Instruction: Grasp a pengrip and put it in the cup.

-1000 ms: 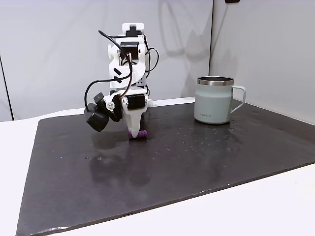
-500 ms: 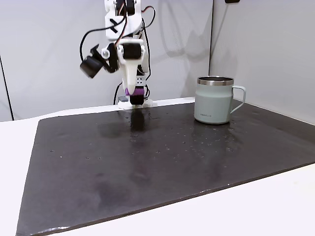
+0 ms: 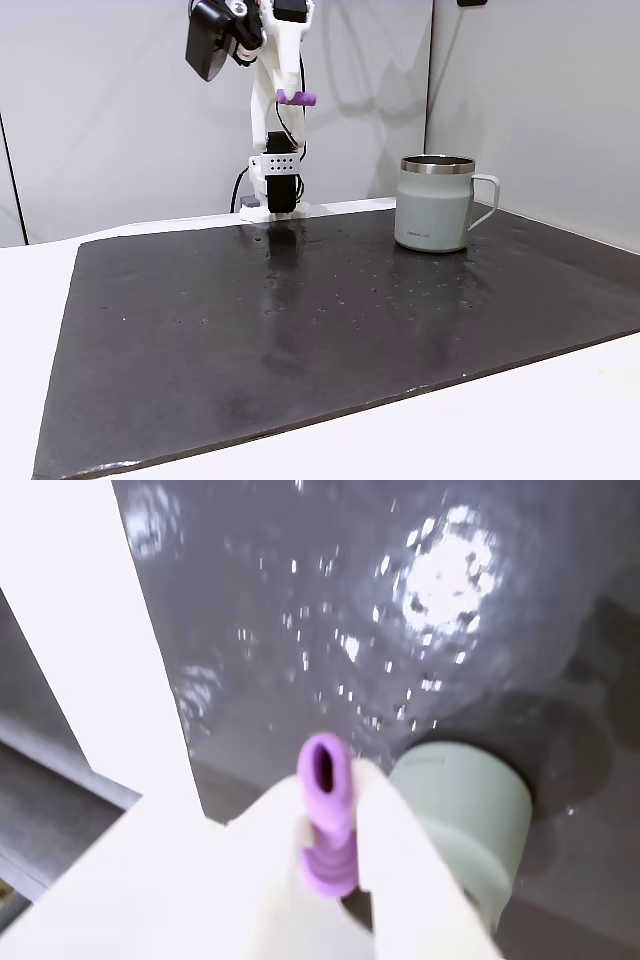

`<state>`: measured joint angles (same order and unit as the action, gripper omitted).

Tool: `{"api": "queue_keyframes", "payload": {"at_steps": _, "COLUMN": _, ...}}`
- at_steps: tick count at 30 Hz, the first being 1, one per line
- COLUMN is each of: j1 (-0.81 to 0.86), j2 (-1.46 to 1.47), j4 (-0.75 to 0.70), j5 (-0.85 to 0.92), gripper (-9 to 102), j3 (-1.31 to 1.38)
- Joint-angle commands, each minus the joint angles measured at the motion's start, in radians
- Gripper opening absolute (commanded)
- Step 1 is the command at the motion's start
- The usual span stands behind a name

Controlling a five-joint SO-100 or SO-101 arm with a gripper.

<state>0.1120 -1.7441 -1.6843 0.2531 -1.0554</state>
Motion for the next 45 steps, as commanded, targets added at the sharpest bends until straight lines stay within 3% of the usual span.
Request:
{"api": "queue_keyframes", "payload": {"at_steps": 1, "j1": -0.149, "j2": -0.037, "j4": -0.005, "j5": -0.084, "gripper": 0, "j3": 0.025}}
{"api": "queue_keyframes", "payload": {"at_steps": 15, "j1": -0.604, "j2": 0.107, "j4": -0.005, "j5": -0.232, "gripper": 0, "j3": 0.078}}
{"api": "queue_keyframes", "payload": {"at_steps": 28, "j1": -0.703, "j2": 0.186, "j4": -0.006, "j5": -0.196, "gripper": 0, "j3": 0.137}}
{"api": "queue_keyframes", "payload": {"at_steps": 32, "j1": -0.703, "j2": 0.167, "j4": -0.008, "j5": -0.195, "gripper": 28, "j3": 0.107}}
{"api": "queue_keyframes", "payload": {"at_steps": 35, "j1": -0.703, "j2": 0.153, "j4": -0.008, "j5": -0.183, "gripper": 41, "j3": 0.086}}
{"api": "queue_keyframes", "payload": {"at_steps": 45, "j1": -0.703, "j2": 0.135, "j4": -0.008, "j5": -0.175, "gripper": 44, "j3": 0.066}}
